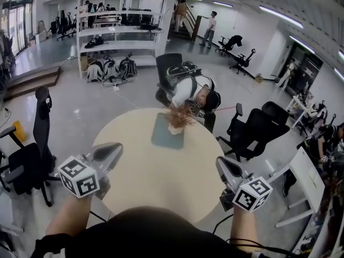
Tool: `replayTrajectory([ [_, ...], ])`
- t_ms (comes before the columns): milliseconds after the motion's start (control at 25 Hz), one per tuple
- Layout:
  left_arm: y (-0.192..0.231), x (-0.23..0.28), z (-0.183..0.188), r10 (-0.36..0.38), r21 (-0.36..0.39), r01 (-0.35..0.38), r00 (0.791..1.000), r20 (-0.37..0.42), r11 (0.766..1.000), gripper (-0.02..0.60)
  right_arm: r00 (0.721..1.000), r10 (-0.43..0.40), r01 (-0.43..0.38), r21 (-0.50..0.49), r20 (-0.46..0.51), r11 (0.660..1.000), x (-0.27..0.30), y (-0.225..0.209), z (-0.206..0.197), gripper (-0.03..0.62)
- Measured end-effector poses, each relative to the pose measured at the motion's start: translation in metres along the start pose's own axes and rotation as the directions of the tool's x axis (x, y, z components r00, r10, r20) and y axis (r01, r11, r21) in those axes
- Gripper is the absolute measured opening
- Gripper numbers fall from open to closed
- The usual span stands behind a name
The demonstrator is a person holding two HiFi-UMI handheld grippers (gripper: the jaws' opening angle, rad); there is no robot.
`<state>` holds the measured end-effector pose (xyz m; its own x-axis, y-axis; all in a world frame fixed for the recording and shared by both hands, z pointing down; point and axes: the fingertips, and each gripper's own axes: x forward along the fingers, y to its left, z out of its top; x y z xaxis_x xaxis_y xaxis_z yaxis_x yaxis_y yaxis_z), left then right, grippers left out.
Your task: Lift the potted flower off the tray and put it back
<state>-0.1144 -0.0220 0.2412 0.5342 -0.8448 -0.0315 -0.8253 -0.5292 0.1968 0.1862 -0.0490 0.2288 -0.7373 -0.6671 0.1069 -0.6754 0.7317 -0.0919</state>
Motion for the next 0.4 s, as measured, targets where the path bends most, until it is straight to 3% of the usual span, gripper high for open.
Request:
replayTrajectory([
  [400,0.0061,0.0037,-0.0020,-0.015,-0.010,0.015,1.000,-0.012,1.000,-0.002,1.000,-0.001,0.001,-0.009,-0.010,1.000,0.0077,0.0019,0.0026,0.012],
])
